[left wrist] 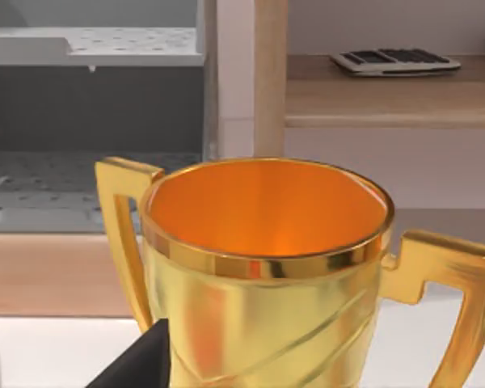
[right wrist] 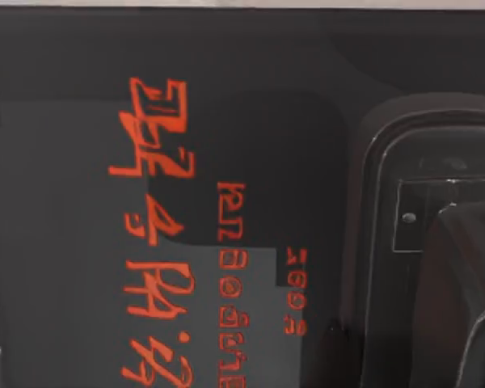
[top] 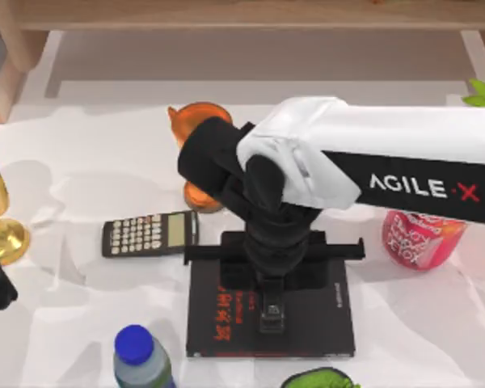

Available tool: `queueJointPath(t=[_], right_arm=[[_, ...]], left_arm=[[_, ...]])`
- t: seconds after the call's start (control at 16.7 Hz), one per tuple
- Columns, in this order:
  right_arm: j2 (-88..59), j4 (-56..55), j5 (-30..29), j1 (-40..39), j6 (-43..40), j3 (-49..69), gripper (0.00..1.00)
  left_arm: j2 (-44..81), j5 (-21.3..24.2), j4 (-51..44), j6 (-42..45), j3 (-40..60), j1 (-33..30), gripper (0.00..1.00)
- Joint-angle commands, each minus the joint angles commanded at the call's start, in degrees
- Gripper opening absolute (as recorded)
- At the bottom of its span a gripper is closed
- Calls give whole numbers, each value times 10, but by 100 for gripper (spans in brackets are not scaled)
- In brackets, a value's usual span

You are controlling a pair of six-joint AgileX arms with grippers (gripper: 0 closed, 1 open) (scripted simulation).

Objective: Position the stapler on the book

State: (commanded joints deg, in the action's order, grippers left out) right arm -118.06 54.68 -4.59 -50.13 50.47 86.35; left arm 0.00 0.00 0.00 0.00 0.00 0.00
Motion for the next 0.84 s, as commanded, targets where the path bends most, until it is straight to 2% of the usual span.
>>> queueJointPath(t=[0.48, 0.84], right_arm=[[0, 0, 0, 0, 0, 0, 98], [0, 0, 0, 0, 0, 0, 100]], left_arm=[[0, 0, 0, 0, 0, 0, 100], [0, 0, 0, 0, 0, 0, 100]])
